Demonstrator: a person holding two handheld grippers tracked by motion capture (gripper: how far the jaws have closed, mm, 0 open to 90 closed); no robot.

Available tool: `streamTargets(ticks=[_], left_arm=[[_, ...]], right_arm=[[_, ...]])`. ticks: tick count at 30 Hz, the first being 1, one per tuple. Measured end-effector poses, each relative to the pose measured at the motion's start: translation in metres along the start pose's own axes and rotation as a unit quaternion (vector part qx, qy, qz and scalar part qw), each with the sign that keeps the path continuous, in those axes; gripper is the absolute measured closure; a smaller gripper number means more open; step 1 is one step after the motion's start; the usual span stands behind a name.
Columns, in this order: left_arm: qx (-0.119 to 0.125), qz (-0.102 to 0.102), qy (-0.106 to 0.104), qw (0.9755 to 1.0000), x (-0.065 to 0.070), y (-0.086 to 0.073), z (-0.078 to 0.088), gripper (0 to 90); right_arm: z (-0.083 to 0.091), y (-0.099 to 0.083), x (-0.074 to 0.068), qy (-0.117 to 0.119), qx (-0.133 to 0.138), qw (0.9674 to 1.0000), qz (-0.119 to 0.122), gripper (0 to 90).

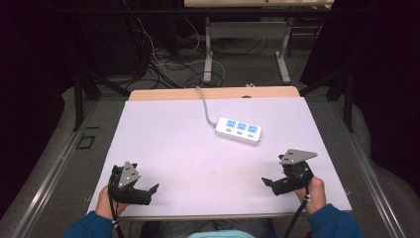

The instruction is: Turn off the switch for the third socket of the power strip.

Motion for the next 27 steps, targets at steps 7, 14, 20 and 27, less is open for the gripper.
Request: streamTargets(ticks=[7, 14, 20, 27], left_arm=[[0.002, 0.000, 0.002, 1.0000, 0.000, 0.000, -0.001, 0.0], [0.002, 0.000, 0.003, 1.0000, 0.000, 0.000, -0.001, 0.0], [0.000, -0.005, 0.005, 1.0000, 0.000, 0.000, 0.000, 0.0], [-0.002, -0.002, 0.002, 1.0000, 0.000, 0.000, -0.001, 0.0]], right_arm=[[-0.002, 0.004, 0.005, 0.000, -0.004, 1.0000, 0.001, 1.5], [-0.004, 0.007, 0.010, -0.004, -0.002, 1.0000, -0.007, 1.4], [-0.008, 0.009, 0.014, -0.007, -0.002, 0.9999, -0.008, 1.4], [-0.013, 0.015, 0.020, -0.010, 0.001, 0.9999, -0.008, 1.4]])
Point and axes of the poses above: each handheld gripper's, and its own axes: z roughly backward along the jaws, y roughly out of its top, x roughly to its right, the point moved 2 cm from there along -z, roughly forward along the jaws, and after that the axes turned 13 degrees about x, right-handed, at the moved point
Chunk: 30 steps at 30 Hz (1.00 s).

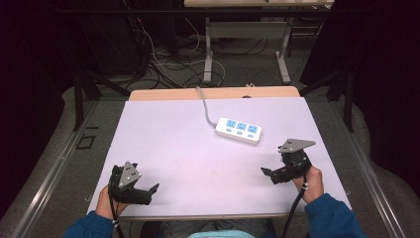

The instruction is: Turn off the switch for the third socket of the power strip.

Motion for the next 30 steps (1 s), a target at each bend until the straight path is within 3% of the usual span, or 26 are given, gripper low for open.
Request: streamTargets(ticks=[30], left_arm=[[0.001, 0.005, -0.005, 1.0000, 0.000, 0.000, -0.001, 0.0]], right_arm=[[-0.030, 0.022, 0.022, 0.003, -0.002, 1.0000, -0.008, 1.5]])
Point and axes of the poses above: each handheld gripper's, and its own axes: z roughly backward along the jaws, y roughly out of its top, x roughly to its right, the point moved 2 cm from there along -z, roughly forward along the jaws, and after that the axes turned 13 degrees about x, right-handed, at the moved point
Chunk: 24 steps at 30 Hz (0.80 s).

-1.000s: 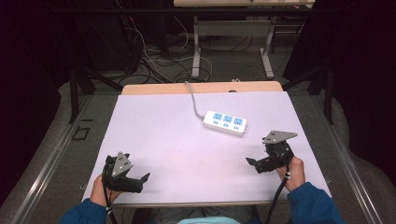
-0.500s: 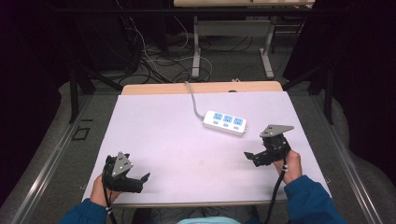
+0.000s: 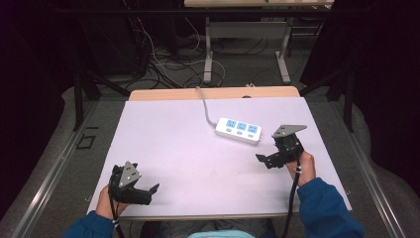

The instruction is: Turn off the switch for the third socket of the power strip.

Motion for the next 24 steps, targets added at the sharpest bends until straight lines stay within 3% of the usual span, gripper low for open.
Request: streamTargets(ticks=[15, 24], left_arm=[[0.000, -0.001, 0.001, 1.0000, 0.000, 0.000, 0.000, 0.0], [-0.001, -0.002, 0.001, 1.0000, 0.000, 0.000, 0.000, 0.0]], right_arm=[[-0.015, 0.010, 0.013, -0.003, -0.001, 0.9999, -0.016, 2.1], [-0.025, 0.015, 0.022, -0.006, -0.001, 0.9999, -0.013, 2.4]])
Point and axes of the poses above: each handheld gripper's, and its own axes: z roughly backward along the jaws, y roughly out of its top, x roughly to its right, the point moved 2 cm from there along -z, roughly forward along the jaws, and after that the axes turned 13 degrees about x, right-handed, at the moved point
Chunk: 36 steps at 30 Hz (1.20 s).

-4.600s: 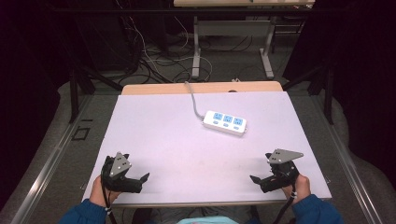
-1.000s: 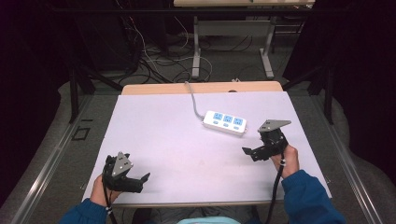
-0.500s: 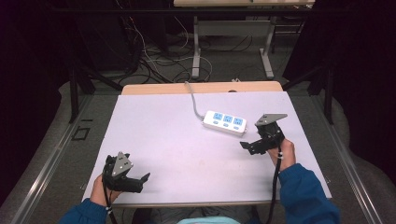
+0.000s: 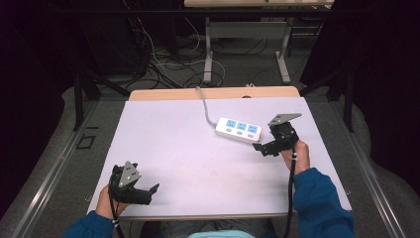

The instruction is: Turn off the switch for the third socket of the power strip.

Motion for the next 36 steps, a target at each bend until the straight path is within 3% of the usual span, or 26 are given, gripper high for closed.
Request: streamTargets(ticks=[26, 36], left_arm=[[0.000, 0.000, 0.000, 1.0000, 0.000, 0.000, 0.000, 0.0], [0.002, 0.000, 0.001, 1.0000, 0.000, 0.000, 0.000, 0.0]], right_arm=[[-0.029, 0.009, 0.018, -0.011, -0.007, 0.9997, -0.020, 2.8], [-0.036, 0.011, 0.019, -0.015, -0.002, 0.9997, -0.016, 3.8]])
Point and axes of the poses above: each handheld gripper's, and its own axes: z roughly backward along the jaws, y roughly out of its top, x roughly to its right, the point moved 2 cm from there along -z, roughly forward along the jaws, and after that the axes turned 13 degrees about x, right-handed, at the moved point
